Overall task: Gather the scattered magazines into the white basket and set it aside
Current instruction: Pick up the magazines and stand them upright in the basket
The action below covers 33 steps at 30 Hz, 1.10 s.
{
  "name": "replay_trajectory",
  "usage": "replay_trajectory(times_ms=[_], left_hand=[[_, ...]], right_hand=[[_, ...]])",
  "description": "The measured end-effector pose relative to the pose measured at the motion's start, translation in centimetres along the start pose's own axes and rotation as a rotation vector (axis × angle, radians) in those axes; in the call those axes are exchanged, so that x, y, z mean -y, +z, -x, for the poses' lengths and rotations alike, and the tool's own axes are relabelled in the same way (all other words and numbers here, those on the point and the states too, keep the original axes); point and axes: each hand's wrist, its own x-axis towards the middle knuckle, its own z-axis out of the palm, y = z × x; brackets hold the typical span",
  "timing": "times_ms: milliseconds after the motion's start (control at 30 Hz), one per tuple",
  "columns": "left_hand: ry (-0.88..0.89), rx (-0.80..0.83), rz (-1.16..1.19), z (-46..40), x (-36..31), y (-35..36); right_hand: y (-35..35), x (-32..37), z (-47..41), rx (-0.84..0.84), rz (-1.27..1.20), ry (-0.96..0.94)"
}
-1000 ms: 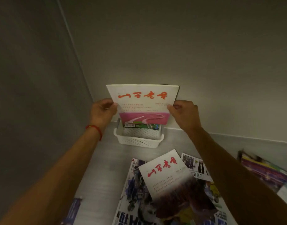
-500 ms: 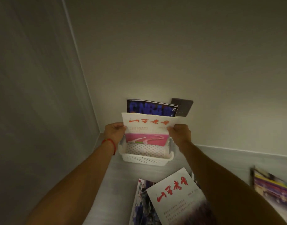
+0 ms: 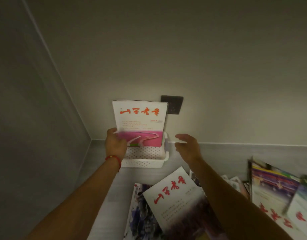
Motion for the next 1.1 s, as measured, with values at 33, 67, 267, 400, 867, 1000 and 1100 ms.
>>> replay_trajectory(times_ms=[33, 67, 267, 400, 867, 1000, 1100], left_hand=[[0.085, -0.015, -0.082, 2.1, 0.2, 0.6], [0.146, 0.015, -0.13, 4.3, 0.5, 1.4], [0.191, 0.451, -0.296, 19.0, 3.1, 8.3], [0.309, 0.772, -0.506, 26.4, 4.9, 12.8], [0.235, 1.054, -0.75, 38.7, 6.0, 22.6], [0.27, 1.002, -0.701, 39.3, 4.8, 22.6], [0.304, 1.003, -0.708, 39.8, 3.9, 22.6]], right_hand=[[-1.5, -1.6, 1.2, 0.013, -0.017, 0.014], [-3.0, -3.2, 2.5, 0.026, -0.017, 0.029], [-14.0, -13.3, 9.8, -0.053, 0.239, -0.039], [-21.8, -19.1, 14.0, -0.122, 0.388, 0.108], [-39.3, -31.0, 14.9, -0.444, 0.489, 0.858], [-40.4, -32.4, 14.8, -0.504, 0.342, 0.901], [-41.5, -33.8, 14.6, -0.575, 0.057, 0.821]])
